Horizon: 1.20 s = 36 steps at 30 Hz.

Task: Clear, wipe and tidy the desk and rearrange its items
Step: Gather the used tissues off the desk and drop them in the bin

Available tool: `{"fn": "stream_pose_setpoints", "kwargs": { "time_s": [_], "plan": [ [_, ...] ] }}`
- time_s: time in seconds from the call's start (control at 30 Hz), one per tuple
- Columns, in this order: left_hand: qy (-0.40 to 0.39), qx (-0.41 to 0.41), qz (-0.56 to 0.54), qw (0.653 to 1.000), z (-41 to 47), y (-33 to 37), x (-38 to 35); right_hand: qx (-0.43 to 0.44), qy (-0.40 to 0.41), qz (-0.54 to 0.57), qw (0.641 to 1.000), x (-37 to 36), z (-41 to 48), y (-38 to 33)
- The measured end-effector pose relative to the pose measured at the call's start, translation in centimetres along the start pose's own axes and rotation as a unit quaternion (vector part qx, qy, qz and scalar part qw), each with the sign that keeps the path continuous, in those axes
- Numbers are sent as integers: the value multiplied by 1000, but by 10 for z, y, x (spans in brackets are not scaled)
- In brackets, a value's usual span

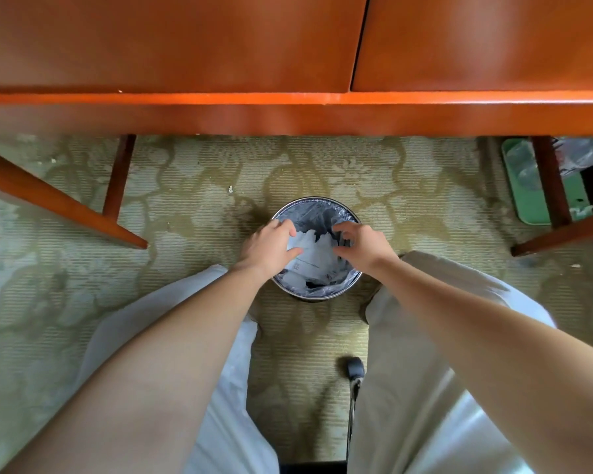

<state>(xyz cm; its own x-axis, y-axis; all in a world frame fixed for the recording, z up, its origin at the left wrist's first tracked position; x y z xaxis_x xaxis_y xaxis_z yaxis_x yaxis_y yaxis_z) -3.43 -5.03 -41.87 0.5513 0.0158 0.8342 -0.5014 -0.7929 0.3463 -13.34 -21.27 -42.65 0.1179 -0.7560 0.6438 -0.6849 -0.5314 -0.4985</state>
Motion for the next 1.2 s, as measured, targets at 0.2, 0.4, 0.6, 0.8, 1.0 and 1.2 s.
{"fn": "stream_pose_setpoints", "kwargs": {
  "time_s": [0.2, 0.4, 0.6, 0.8, 1.0, 1.2],
  "plan": [
    [25, -36, 23, 999, -33, 19, 38, 42, 27, -16, 999, 24, -36, -21],
    [73, -74, 49, 993, -81, 50, 80, 82, 90, -31, 992, 63, -97, -44],
    [126, -113, 76, 983, -130, 88, 118, 113, 152, -37, 981, 103, -166, -56],
    [159, -154, 114, 969, -169, 125, 164, 141, 210, -54, 966, 155, -228, -66],
    [216, -194, 125, 949, -179, 180, 232, 124, 302, -56, 944, 236, -267, -71],
    [259, -191, 121, 939, -151, 226, 289, 86, 366, -75, 923, 321, -270, -62]
  ]
}}
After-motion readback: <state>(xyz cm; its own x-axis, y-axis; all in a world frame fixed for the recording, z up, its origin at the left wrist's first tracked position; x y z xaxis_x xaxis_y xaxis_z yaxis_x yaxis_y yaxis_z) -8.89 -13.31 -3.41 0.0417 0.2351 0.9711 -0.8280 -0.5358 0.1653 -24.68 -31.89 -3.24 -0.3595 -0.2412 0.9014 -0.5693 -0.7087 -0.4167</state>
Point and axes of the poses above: each hand's wrist, its own z-axis towards the middle knuckle, its own x-axis out of the back of the hand, y = z × x, the point moved 3 cm from there along z, towards the middle knuckle, and after that the axes turned 2 degrees about -x, right-handed, at the moved point
